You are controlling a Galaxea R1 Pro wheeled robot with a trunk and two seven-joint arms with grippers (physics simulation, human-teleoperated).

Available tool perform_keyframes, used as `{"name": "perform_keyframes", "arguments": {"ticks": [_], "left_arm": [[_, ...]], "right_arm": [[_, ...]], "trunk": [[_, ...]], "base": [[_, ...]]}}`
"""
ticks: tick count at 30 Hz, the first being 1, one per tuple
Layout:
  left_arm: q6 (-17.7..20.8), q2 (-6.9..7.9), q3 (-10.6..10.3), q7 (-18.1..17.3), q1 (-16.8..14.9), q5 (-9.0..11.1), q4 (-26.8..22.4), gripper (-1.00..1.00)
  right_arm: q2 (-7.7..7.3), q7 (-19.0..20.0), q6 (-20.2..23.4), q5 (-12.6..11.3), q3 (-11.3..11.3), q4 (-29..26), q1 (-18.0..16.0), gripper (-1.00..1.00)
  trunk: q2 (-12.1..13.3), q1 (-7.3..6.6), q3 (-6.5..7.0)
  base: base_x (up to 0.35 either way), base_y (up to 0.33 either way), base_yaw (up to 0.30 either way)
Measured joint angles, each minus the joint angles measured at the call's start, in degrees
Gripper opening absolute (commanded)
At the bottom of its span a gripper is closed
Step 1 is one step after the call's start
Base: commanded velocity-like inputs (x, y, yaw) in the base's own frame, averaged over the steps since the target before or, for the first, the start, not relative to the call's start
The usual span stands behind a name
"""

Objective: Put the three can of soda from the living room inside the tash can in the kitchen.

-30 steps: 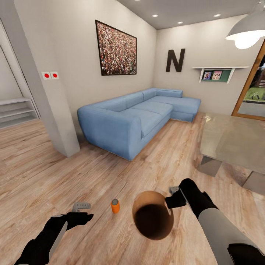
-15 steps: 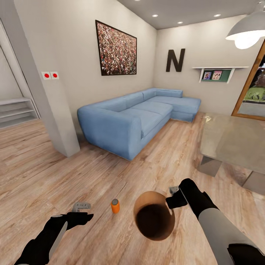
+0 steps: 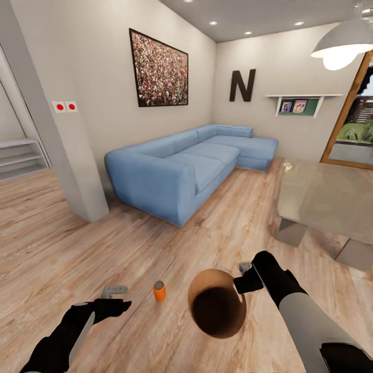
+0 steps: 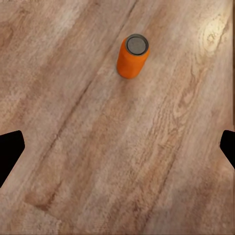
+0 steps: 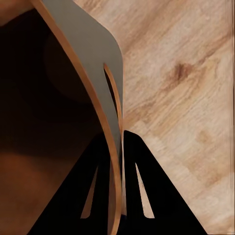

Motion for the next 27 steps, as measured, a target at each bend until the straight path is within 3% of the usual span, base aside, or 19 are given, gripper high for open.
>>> {"name": "perform_keyframes", "arguments": {"ticks": [18, 27], "left_arm": [[0.04, 0.0, 0.12, -0.08, 0.0, -0.1, 0.06, 1.0], [-0.12, 0.08, 0.23, -0.09, 0.0, 0.0, 0.04, 1.0]], "right_arm": [[-0.2, -0.01, 1.07, 0.04, -1.27, -1.87, 0.04, -1.0], [-0.29, -0.03, 1.11, -0.08, -1.31, -1.9, 0.07, -1.0]], "trunk": [[0.0, 0.0, 0.73], [0.0, 0.0, 1.14]], "base": [[0.003, 0.036, -0.232], [0.167, 0.165, -0.238]]}}
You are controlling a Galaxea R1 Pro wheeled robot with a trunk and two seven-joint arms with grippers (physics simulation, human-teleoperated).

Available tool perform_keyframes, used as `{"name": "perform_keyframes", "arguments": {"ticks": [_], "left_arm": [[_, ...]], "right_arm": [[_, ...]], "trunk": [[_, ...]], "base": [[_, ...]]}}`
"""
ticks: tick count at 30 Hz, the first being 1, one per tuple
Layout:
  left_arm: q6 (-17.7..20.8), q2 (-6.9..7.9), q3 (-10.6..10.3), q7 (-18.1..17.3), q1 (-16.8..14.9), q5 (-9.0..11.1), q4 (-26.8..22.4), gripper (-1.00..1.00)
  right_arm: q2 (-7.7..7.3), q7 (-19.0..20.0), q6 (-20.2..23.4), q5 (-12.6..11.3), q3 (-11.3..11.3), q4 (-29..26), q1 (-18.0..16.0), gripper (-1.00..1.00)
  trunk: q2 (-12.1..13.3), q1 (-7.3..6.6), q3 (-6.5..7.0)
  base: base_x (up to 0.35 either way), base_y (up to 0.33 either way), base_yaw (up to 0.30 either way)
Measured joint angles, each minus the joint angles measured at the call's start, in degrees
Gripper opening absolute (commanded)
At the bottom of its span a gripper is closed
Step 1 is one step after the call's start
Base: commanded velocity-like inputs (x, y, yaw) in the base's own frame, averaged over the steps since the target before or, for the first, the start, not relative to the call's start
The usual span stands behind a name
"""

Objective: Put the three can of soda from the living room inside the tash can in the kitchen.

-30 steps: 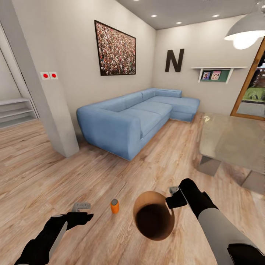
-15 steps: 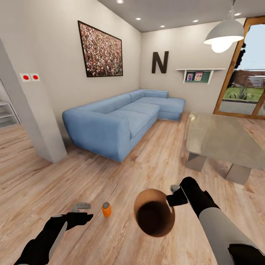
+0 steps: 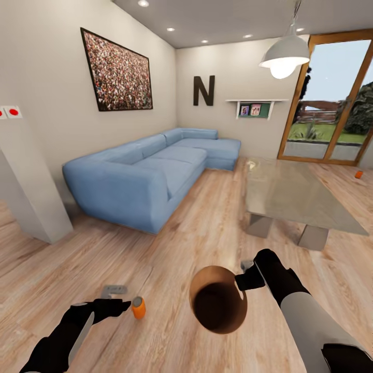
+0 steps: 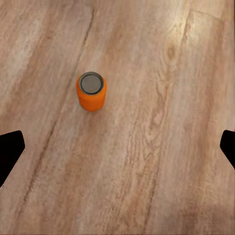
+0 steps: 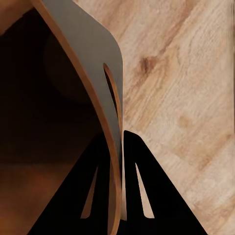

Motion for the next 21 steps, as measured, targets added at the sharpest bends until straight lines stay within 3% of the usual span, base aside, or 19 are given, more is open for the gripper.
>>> {"name": "perform_keyframes", "arguments": {"ticks": [11, 15, 21], "left_arm": [[-0.02, 0.15, 0.01, -0.03, 0.0, -0.06, 0.08, 1.0], [-0.02, 0.23, 0.01, -0.06, 0.0, -0.09, 0.09, 1.0], [-0.44, 0.21, 0.01, -1.11, 0.0, -0.11, 0.09, 1.0]], "right_arm": [[-0.29, 0.11, 0.02, -0.2, -0.04, 0.0, 0.0, -1.0], [-0.6, 0.04, -0.05, 0.01, -2.63, -0.01, 0.1, -1.0], [-0.77, 0.03, -0.01, -0.09, -4.81, 0.23, 0.16, -1.0]], "trunk": [[0.0, 0.0, 0.5], [0.0, 0.0, 0.68], [0.0, 0.0, 0.95]], "base": [[0.252, 0.216, -0.238], [0.256, 0.22, -0.238], [0.251, 0.212, -0.238]]}}
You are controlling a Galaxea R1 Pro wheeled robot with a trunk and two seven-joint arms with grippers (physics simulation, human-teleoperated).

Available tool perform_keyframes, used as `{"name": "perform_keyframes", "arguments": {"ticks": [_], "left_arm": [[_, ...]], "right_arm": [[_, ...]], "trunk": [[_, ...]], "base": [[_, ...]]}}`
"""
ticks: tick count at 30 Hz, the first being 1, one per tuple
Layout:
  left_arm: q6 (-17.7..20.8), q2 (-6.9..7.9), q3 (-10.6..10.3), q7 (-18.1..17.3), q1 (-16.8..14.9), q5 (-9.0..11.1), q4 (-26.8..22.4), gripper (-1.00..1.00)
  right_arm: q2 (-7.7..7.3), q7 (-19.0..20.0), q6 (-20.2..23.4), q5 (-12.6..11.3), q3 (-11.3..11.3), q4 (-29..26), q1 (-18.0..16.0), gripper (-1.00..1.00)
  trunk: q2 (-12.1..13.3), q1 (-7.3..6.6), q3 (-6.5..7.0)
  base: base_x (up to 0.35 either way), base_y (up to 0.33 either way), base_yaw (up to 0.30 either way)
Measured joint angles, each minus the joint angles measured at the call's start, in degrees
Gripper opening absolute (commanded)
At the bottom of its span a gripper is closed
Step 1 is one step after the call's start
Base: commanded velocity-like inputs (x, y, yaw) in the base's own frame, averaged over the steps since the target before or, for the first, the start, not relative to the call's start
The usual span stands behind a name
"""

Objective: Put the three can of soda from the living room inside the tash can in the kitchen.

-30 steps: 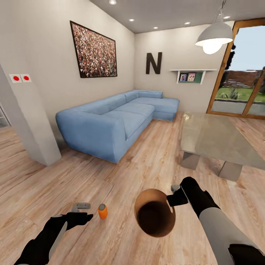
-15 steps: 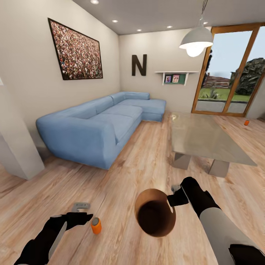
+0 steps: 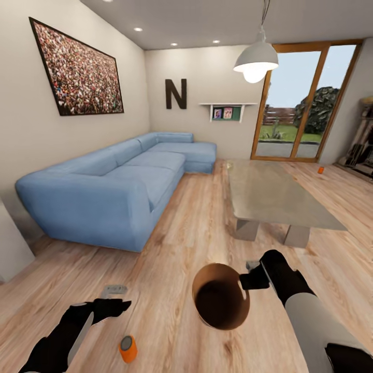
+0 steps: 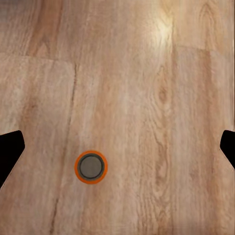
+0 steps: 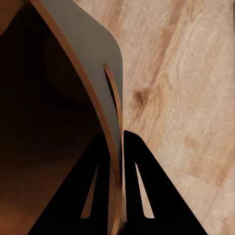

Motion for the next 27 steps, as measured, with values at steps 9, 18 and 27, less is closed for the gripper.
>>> {"name": "perform_keyframes", "arguments": {"ticks": [9, 18, 27], "left_arm": [[-0.36, -0.16, 0.03, -0.63, 0.0, 0.02, 0.0, 1.0], [-0.52, -0.2, 0.0, -0.49, 0.02, 0.27, -0.06, 1.0], [-0.93, -0.21, -0.02, -0.54, 0.06, 0.29, -0.01, 1.0]], "right_arm": [[0.33, -0.03, -0.1, 0.44, -5.43, 0.76, -0.01, -1.0], [0.7, -0.12, -0.03, 0.74, -6.48, 7.71, -0.2, -1.0], [0.29, -0.53, -0.26, 1.58, -6.25, 15.38, -0.47, -1.0]], "trunk": [[0.0, 0.0, 0.33], [0.0, 0.0, 0.36], [0.0, 0.0, 0.37]], "base": [[0.121, 0.062, -0.237], [0.01, 0.003, -0.066], [0.061, 0.046, -0.003]]}}
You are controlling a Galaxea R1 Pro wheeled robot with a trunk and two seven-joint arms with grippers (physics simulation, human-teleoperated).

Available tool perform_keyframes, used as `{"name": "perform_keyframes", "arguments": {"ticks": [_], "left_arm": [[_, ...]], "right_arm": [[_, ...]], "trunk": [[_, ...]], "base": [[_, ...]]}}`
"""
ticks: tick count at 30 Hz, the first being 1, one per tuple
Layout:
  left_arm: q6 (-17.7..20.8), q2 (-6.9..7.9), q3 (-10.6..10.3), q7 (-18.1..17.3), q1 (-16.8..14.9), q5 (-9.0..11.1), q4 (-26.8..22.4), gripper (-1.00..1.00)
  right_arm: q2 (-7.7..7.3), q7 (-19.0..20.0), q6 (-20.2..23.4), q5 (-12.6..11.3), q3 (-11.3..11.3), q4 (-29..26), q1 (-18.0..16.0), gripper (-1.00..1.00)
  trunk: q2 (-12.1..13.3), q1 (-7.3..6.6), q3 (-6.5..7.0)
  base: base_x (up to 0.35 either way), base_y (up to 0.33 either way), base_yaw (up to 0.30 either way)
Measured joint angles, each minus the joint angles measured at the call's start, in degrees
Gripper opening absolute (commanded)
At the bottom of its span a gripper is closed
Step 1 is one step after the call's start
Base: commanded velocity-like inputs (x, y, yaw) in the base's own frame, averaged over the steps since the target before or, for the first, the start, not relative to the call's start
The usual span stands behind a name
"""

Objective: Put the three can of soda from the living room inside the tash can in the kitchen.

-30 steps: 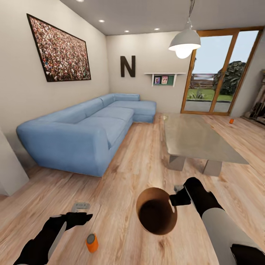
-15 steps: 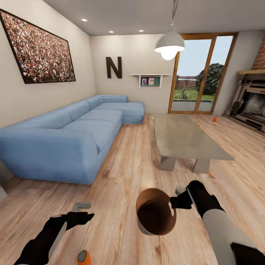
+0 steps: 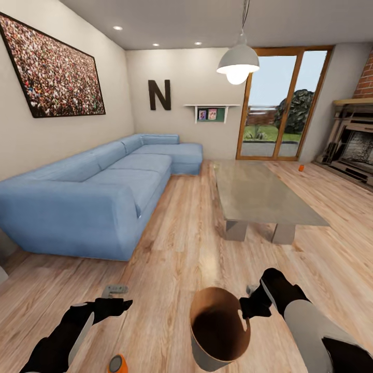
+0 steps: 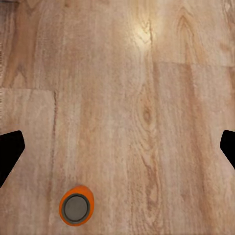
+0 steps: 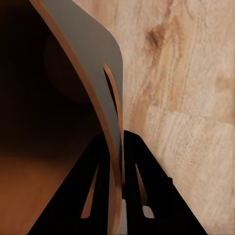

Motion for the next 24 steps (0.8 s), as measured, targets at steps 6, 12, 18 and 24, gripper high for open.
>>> {"name": "perform_keyframes", "arguments": {"ticks": [6, 12, 18, 24], "left_arm": [[-1.06, 0.0, -0.04, -0.07, -0.01, -0.01, 0.01, 1.0], [-1.18, 0.0, -0.04, 0.0, 0.0, -0.22, 0.01, 1.0], [-1.26, -0.08, -0.1, 0.32, 0.02, -0.51, 0.0, 1.0], [-1.27, -0.09, -0.14, 0.28, 0.03, -0.59, 0.01, 1.0]], "right_arm": [[-0.49, -0.01, 0.19, -1.27, -0.13, 0.96, -0.91, -1.0], [-1.31, 0.01, 0.25, -1.28, 0.05, 1.07, -1.25, -1.0], [-2.25, -0.07, 0.04, -0.36, 0.49, 1.08, -1.27, -1.0], [-2.41, -0.04, 0.33, -1.54, 0.4, 1.0, -1.28, -1.0]], "trunk": [[0.0, 0.0, 0.01], [0.0, 0.0, 0.01], [0.0, 0.0, 0.0], [0.0, 0.0, 0.01]], "base": [[0.236, 0.203, 0.0], [0.177, 0.225, 0.0], [0.032, 0.045, 0.0], [-0.001, 0.005, 0.0]]}}
